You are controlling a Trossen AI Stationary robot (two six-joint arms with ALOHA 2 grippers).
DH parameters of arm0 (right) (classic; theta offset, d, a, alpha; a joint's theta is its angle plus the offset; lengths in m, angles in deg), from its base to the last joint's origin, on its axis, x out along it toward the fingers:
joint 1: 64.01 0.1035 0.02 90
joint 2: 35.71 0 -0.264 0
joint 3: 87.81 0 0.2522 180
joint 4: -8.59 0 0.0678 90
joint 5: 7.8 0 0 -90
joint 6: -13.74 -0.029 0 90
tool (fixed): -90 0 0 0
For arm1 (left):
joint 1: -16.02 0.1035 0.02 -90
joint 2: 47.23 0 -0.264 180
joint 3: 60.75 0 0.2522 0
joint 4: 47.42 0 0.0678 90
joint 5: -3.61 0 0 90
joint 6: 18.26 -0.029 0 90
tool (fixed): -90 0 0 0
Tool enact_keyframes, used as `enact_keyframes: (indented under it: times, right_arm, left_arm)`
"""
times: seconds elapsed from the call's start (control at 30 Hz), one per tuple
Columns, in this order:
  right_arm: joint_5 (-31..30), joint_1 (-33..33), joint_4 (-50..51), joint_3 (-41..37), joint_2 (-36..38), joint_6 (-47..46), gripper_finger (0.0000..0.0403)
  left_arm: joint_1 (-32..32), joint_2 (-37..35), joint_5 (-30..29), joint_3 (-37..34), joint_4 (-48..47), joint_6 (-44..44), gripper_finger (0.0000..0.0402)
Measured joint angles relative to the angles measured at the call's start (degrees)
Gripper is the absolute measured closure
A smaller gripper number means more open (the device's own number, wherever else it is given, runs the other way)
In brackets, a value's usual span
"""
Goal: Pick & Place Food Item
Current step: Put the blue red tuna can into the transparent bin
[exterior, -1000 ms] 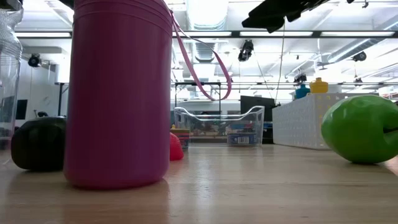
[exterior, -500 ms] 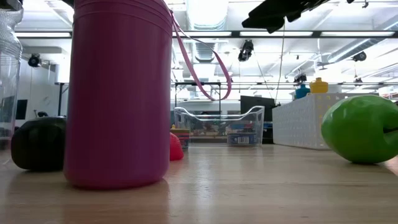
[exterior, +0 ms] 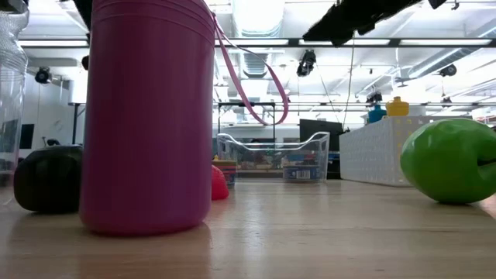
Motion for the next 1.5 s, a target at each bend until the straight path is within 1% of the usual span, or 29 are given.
enact_keyframes:
  times: [0.17,0.3,0.4,0.5,0.6,0.73,0.9,1.03,1.17,1.37,1.5]
  right_arm:
    - [0.0,-0.1,-0.1,-0.1,-2.9,-0.9,0.0311]
    - [0.1,-1.0,0.0,0.0,-7.2,-1.1,0.0338]
    - [0.1,-2.5,-0.4,0.9,-10.7,-1.5,0.0355]
    - [0.1,-4.2,-2.1,1.8,-14.0,-2.5,0.037]
    - [0.4,-5.8,-3.8,2.7,-17.1,-3.1,0.0382]
    - [0.5,-6.7,-7.0,3.0,-21.1,-3.1,0.0393]
    - [0.7,-6.7,-12.3,3.0,-25.9,-3.1,0.0394]
    - [1.4,-7.4,-16.8,3.3,-29.8,-3.1,0.0394]
    - [3.1,-8.5,-17.1,6.2,-34.1,-3.0,0.0394]
    - [3.1,-9.9,-17.2,11.0,-40.3,-2.4,0.0394]
    - [3.1,-10.7,-17.7,13.6,-43.0,-2.1,0.0394]
  left_arm:
    - [-7.7,-3.4,0.0,-3.9,7.2,0.4,0.0237]
    - [-14.3,-5.1,0.0,-6.9,14.2,1.3,0.0238]
    - [-18.7,-5.3,-1.2,-9.2,19.4,0.2,0.0236]
    - [-22.2,-5.3,-3.0,-11.0,22.8,-0.1,0.0237]
    - [-24.3,-5.4,-4.6,-12.7,25.2,0.0,0.0239]
    - [-25.7,-5.5,-5.6,-14.4,28.0,0.8,0.024]
    - [-26.2,-5.4,-5.8,-17.0,32.1,0.8,0.0238]
    - [-26.2,-5.4,-6.0,-18.2,33.4,0.8,0.024]
    - [-26.3,-5.4,-6.0,-18.3,33.8,0.8,0.0238]
    - [-26.4,-5.4,-6.0,-18.3,34.2,0.8,0.0238]
    - [-27.1,-5.4,-6.0,-18.3,34.2,0.8,0.024]
